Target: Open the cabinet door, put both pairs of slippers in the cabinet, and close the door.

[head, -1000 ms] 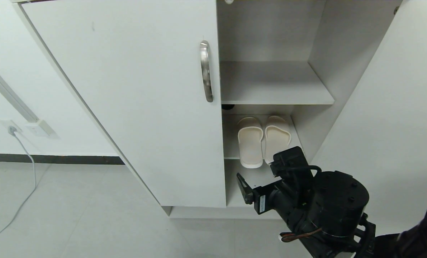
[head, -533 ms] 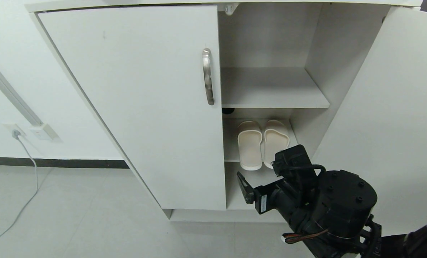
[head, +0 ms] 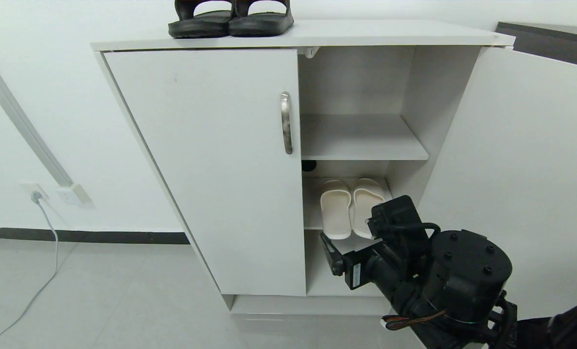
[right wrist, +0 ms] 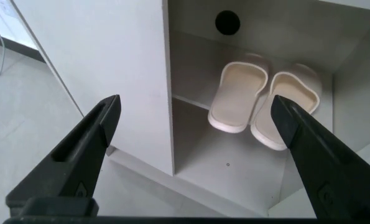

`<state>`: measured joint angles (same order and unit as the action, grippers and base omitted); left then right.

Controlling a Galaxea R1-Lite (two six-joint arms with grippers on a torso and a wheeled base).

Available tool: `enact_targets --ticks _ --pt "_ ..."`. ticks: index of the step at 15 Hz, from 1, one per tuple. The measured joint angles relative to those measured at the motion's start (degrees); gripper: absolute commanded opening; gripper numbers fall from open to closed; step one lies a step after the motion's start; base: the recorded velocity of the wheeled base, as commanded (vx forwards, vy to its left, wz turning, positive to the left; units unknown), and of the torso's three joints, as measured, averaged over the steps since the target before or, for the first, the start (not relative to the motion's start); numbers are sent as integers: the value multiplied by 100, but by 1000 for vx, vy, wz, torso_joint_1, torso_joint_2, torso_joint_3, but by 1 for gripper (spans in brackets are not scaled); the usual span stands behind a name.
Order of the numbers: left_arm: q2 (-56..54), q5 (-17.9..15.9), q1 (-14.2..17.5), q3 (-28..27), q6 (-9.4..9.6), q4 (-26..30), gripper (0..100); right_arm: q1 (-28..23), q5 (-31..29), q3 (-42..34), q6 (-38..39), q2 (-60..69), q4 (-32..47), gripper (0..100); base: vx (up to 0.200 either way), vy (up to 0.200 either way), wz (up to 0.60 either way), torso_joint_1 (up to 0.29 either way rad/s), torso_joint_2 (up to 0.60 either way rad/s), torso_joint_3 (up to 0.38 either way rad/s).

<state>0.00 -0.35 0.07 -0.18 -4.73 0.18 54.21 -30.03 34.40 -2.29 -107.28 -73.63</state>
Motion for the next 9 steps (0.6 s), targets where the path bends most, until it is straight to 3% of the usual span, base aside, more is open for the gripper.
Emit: enact_targets --ticks 9 --pt "0 2 0 0 -6 0 0 0 0 -23 2 -13 0 100 0 0 0 0 0 0"
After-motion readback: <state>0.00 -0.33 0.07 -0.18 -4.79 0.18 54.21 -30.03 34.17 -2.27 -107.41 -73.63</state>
